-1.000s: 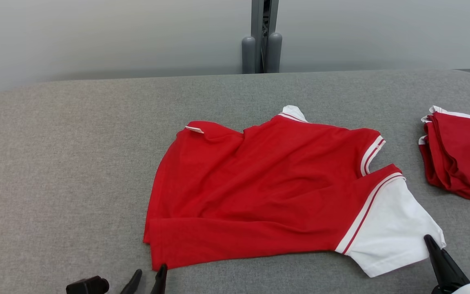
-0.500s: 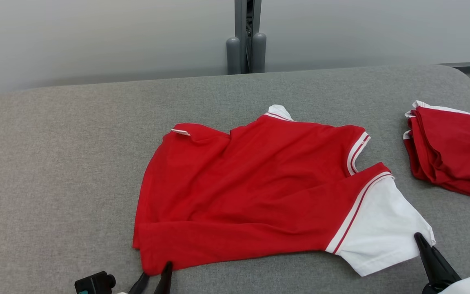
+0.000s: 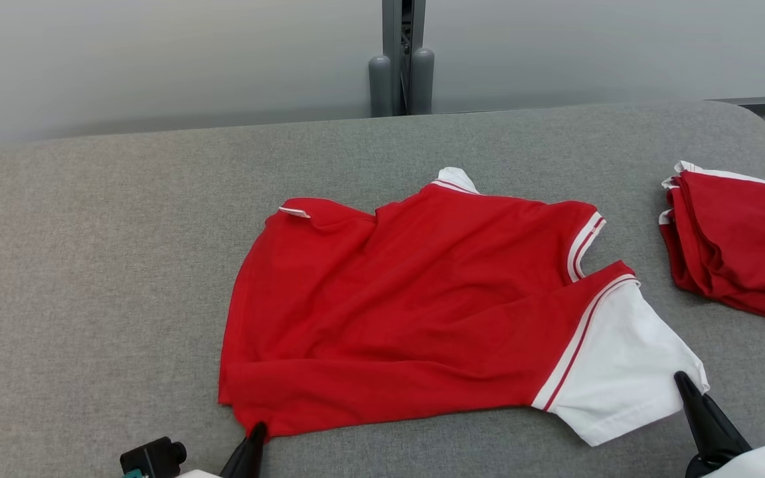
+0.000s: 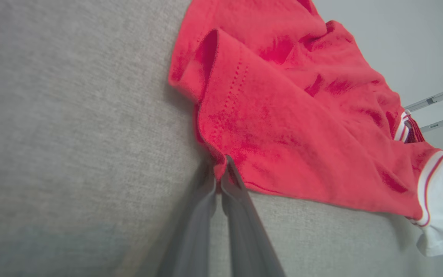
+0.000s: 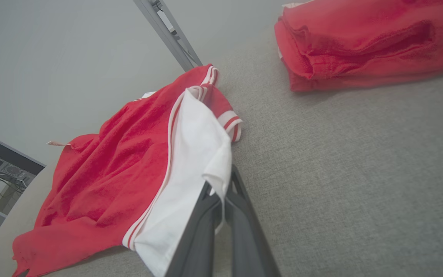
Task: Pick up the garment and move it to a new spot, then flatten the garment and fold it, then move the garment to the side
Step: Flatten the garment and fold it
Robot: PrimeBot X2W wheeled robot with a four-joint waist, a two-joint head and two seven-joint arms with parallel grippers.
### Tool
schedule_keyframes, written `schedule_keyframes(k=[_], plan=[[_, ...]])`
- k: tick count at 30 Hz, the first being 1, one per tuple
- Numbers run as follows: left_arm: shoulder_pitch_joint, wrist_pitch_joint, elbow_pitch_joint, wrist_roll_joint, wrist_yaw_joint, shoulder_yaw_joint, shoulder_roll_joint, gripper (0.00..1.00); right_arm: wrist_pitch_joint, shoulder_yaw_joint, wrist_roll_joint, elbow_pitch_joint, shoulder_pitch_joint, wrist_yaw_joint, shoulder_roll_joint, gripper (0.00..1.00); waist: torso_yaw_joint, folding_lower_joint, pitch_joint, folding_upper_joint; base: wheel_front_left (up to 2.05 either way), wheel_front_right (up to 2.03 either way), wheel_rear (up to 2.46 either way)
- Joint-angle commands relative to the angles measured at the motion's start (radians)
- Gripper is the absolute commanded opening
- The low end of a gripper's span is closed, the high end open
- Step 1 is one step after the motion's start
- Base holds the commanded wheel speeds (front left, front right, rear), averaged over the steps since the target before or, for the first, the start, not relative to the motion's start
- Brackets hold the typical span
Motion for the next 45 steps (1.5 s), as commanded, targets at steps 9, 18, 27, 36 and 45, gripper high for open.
schedule_keyframes(k=[9,18,27,36,45], plan=[[0.001,-0.013,-0.167,-0.128,-0.053,0.069,-0.022,0.00,-0.007,-0.020,0.056,-0.070,-0.024,0.000,0.003,0.00,0.017,0.0000,-0.013,-0.0001,0.00,0.00,0.00],[-0.038,0.009,-0.413,-0.202,-0.036,0.134,-0.008,0.00,0.028,-0.036,0.092,-0.210,-0.080,0.000,-0.013,0.00,0.015,0.0000,-0.054,-0.0001,0.00,0.00,0.00],[-0.150,0.100,-0.636,-0.244,0.049,0.175,0.024,0.00,0.041,-0.090,0.091,-0.358,-0.209,0.000,0.007,0.00,0.008,0.0000,-0.092,-0.0001,0.00,0.00,0.00],[-0.378,0.224,-0.771,-0.264,0.177,0.215,0.072,0.00,0.103,-0.179,0.090,-0.494,-0.407,0.000,0.044,0.00,-0.002,0.0000,-0.084,-0.0001,0.00,0.00,0.00],[-0.618,0.323,-0.704,-0.222,0.243,0.194,0.125,0.00,0.221,-0.205,0.028,-0.433,-0.660,0.000,0.079,0.00,-0.016,0.0000,-0.031,-0.0001,0.00,0.00,0.00]])
